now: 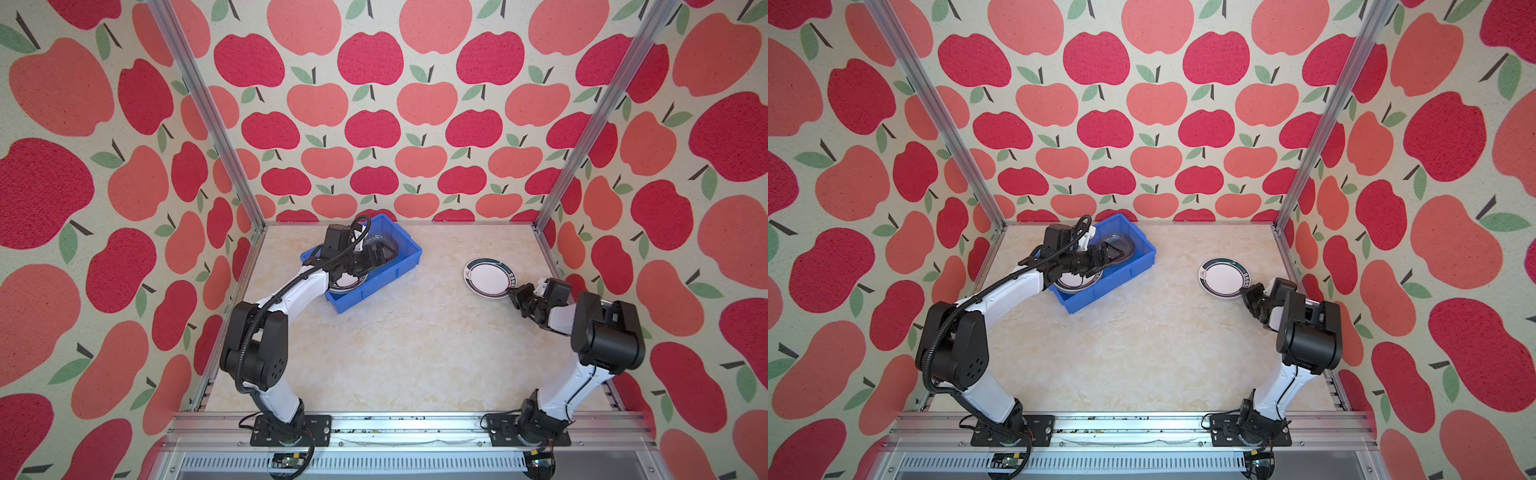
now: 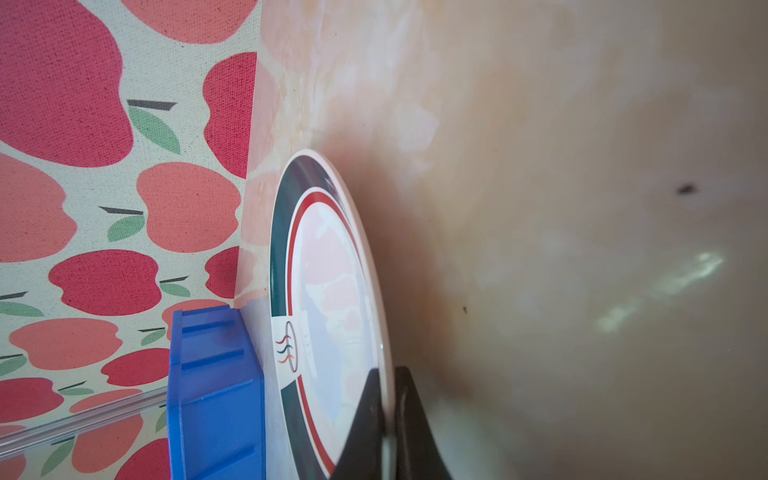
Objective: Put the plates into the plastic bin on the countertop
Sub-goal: 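Reach the right gripper to the last green-rimmed plate and grasp it, then lift the green-rimmed plate with the right gripper and lower it into the bin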
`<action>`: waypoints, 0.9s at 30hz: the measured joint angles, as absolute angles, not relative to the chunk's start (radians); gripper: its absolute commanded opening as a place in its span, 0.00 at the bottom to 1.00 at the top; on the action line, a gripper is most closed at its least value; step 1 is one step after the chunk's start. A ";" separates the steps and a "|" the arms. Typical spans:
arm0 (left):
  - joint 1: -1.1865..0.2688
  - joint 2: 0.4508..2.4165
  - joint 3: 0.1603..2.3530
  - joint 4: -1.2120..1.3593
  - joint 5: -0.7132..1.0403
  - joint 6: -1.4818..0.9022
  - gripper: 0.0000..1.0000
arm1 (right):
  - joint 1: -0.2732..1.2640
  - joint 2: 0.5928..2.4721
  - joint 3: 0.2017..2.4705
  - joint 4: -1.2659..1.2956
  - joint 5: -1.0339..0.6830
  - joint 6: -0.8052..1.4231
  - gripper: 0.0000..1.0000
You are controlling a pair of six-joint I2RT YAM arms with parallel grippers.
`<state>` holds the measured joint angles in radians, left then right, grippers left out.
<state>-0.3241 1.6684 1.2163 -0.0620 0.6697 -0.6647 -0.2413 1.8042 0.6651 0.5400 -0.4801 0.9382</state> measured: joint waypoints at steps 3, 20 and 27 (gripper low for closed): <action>-0.304 1.621 1.185 -0.062 0.662 -0.665 0.99 | -0.200 1.763 0.673 0.482 -0.453 0.941 0.00; -0.001 1.093 0.949 -0.250 0.541 -0.609 0.99 | 0.184 1.522 1.272 0.061 -0.288 0.764 0.00; 0.052 0.953 0.882 -0.328 0.530 -0.592 0.99 | 0.372 1.802 1.667 -0.086 -0.389 0.694 0.00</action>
